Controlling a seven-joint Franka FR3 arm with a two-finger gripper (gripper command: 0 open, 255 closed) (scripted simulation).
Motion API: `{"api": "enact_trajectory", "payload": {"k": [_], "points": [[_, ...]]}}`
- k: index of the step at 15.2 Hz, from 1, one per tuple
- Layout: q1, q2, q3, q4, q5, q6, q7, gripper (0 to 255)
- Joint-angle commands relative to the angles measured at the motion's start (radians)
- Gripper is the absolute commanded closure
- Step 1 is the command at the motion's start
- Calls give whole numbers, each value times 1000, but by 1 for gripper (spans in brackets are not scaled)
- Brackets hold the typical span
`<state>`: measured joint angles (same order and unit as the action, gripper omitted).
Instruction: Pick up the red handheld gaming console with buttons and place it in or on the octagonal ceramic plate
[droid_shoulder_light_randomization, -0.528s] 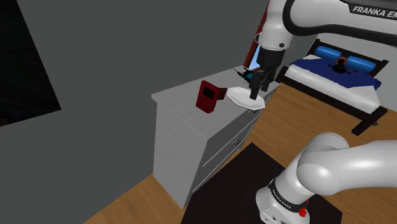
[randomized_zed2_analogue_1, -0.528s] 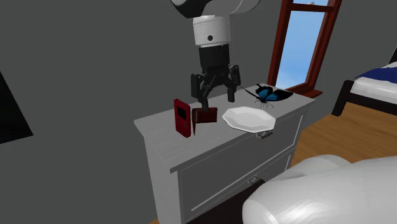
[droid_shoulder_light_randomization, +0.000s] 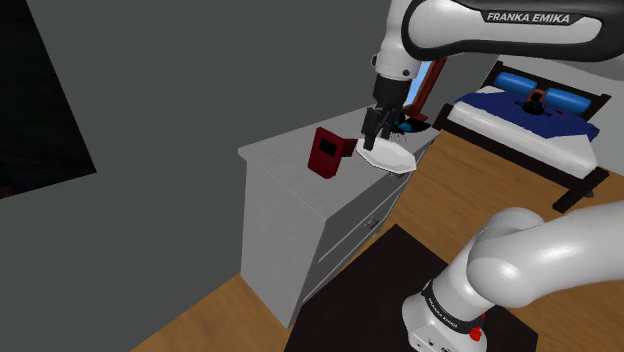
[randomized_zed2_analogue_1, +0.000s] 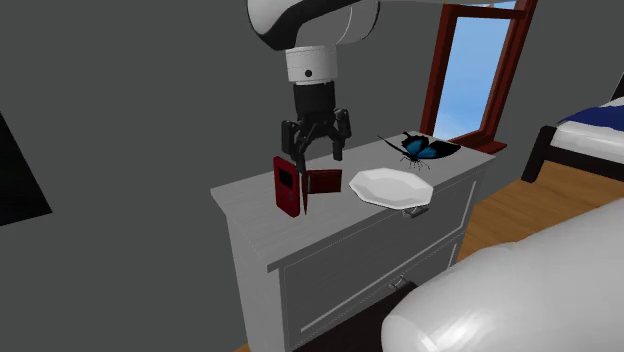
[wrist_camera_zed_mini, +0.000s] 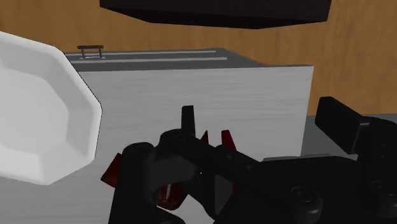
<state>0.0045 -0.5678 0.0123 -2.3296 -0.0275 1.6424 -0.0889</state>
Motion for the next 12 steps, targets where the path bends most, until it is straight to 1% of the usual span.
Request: {"api": "enact_trajectory", "payload": {"k": [1,6,7,12], "points": [[5,72,-4,29,6,58,-14,0],[17,246,-11,124,24,168,-50,0],[18,253,-11,128,25,171,-52,0],[18,258,-11,66,25,239,-52,0]]}}
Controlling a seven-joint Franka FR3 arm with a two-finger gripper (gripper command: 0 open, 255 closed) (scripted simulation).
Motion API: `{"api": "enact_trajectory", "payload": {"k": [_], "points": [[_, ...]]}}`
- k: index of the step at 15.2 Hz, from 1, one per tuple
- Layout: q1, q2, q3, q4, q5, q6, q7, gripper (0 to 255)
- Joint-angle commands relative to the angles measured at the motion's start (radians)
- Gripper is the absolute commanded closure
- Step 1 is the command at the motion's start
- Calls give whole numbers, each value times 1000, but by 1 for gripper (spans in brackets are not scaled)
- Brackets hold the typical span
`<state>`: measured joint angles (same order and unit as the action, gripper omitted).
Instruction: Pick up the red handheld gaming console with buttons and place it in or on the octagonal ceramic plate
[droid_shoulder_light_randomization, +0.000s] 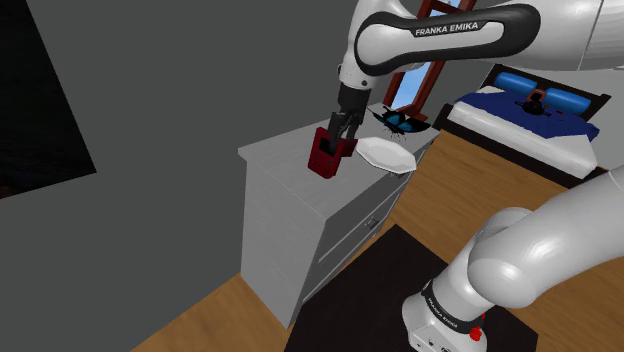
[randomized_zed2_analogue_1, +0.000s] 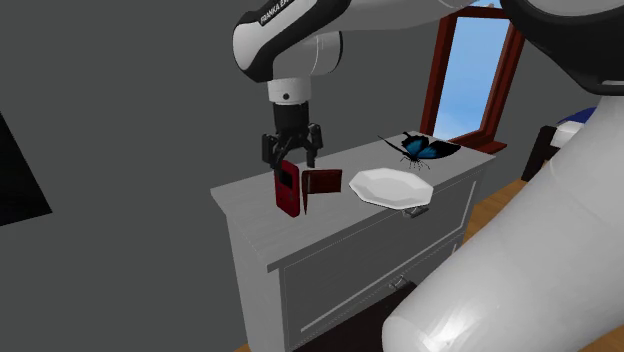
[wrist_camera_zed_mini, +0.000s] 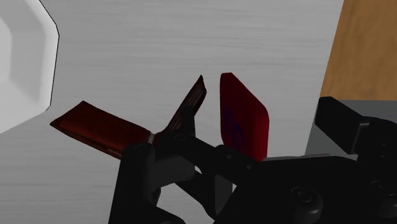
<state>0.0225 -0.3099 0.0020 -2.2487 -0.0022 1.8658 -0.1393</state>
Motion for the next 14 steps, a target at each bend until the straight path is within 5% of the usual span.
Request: {"api": "enact_trajectory", "payload": {"k": [1,10,11,14], "points": [[0,2,-1,-27,0,30,-1,0],[0,5,-1,-46,0,51,-1,0],[0,5,-1,-46,0,51,-1,255],[0,5,-1,-46,0,51,-1,255]]}}
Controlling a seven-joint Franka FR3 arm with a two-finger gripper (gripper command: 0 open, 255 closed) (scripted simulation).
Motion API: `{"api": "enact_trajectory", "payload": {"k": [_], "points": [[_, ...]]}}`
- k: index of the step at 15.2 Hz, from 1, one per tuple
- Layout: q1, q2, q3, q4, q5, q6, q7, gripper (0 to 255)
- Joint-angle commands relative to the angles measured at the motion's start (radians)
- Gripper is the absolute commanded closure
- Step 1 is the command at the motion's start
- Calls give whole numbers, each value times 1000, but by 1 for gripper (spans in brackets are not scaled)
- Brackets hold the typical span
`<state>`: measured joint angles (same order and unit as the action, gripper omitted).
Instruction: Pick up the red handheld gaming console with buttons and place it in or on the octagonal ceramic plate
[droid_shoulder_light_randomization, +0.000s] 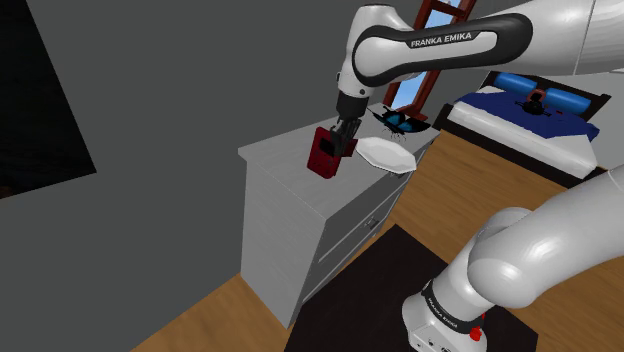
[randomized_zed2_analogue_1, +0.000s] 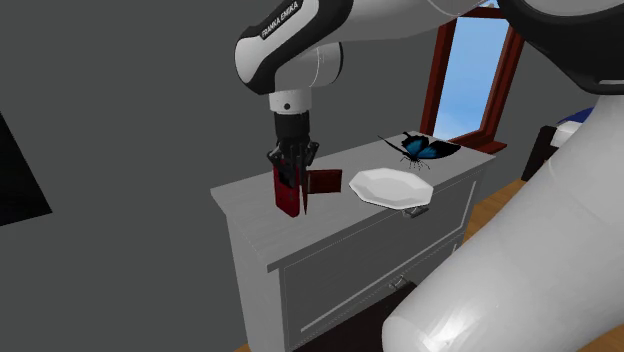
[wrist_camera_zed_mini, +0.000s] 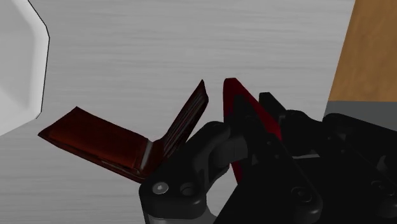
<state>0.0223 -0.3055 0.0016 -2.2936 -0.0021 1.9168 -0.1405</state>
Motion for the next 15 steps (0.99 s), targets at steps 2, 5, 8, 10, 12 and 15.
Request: {"api": "enact_trajectory", "payload": {"k": [2,5,8,10,12,15], "points": [[0,1,0,0,0,0,0,255],[0,1,0,0,0,0,0,255],[0,-6,0,20,0,-27,0,255],[0,-11,0,43,0,-55,0,255],[0,-16,0,65,0,-82,0,255],[0,-21,0,101,0,-123,0,255]]}}
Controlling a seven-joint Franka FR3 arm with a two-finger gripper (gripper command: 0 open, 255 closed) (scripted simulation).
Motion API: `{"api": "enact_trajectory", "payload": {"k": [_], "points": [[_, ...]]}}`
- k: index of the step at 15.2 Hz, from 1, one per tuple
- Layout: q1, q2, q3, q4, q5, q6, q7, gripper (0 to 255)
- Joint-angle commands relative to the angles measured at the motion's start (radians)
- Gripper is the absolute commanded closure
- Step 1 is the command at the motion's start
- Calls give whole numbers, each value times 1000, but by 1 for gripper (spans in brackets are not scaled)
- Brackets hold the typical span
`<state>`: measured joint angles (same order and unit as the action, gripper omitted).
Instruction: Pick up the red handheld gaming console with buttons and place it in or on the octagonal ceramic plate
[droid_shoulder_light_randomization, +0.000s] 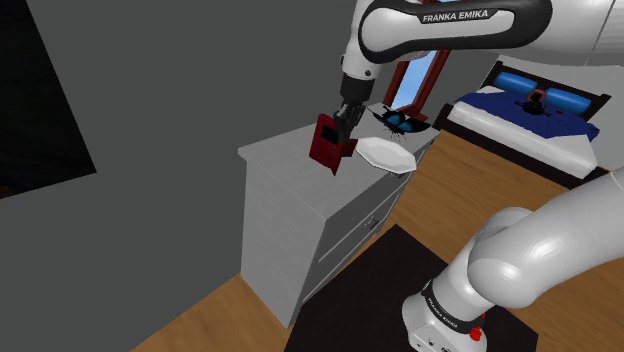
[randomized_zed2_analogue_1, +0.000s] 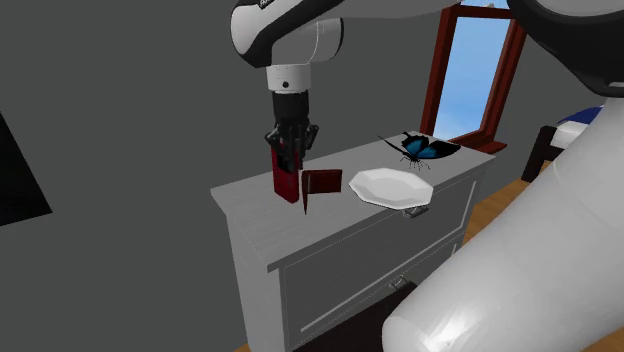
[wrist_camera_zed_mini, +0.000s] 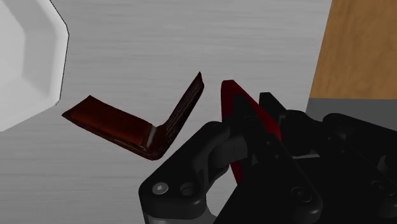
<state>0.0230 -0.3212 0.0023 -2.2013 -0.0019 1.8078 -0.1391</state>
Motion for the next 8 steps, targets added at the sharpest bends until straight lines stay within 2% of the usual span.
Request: {"api": "enact_trajectory", "payload": {"k": [1,8], "points": [[-1,-6,-1,21,-1,-28,-2,255],[-1,-9,-1,100,0,-110,-2,255]]}}
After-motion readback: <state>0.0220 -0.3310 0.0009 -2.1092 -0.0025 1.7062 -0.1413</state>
